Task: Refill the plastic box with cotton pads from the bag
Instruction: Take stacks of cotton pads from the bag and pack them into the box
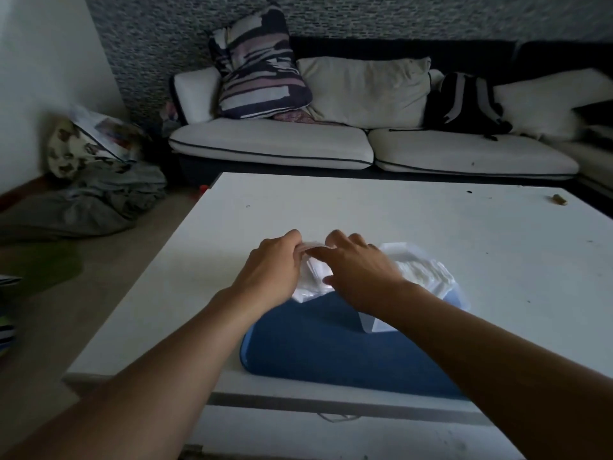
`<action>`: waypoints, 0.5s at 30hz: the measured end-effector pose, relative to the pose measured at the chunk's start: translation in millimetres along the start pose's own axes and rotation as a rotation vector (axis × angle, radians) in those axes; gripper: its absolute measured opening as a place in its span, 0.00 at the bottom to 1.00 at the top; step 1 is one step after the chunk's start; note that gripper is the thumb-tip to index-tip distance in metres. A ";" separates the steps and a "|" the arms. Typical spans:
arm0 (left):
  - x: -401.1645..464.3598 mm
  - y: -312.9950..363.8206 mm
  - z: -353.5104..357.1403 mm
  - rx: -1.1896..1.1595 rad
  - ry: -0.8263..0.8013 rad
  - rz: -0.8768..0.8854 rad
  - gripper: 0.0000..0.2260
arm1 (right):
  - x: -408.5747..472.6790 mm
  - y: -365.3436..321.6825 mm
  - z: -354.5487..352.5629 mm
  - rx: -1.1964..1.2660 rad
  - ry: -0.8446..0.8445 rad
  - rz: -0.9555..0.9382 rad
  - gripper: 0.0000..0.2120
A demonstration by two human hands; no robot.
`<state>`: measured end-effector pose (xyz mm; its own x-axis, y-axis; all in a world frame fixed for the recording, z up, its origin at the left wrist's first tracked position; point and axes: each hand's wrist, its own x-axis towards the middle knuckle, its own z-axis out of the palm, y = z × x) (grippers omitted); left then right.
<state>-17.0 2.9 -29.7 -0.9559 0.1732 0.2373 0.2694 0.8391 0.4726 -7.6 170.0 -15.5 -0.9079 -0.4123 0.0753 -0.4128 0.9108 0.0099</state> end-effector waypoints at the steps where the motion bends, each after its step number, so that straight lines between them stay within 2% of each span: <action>1: -0.7 -0.5 0.4 0.002 -0.010 0.014 0.09 | 0.3 -0.8 2.7 0.002 -0.003 -0.002 0.24; 7: -0.7 -4.5 0.3 -0.010 -0.096 0.005 0.08 | 5.9 -0.1 9.8 0.127 0.060 0.040 0.16; 10: -2.4 -10.4 1.4 0.055 -0.200 -0.012 0.15 | 6.1 1.0 11.6 0.139 0.029 0.019 0.10; 12: -4.3 -12.6 7.0 0.122 -0.186 -0.017 0.16 | 5.2 0.7 12.0 0.152 0.015 -0.007 0.08; 15: -4.9 -13.2 17.9 0.171 -0.088 0.013 0.12 | 1.7 2.6 11.4 0.173 0.013 -0.064 0.06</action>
<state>-17.9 0.2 -52.3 -0.9611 0.2227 0.1632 0.2648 0.9108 0.3168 -11.0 171.4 -26.7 -0.8790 -0.4676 0.0930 -0.4767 0.8650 -0.1566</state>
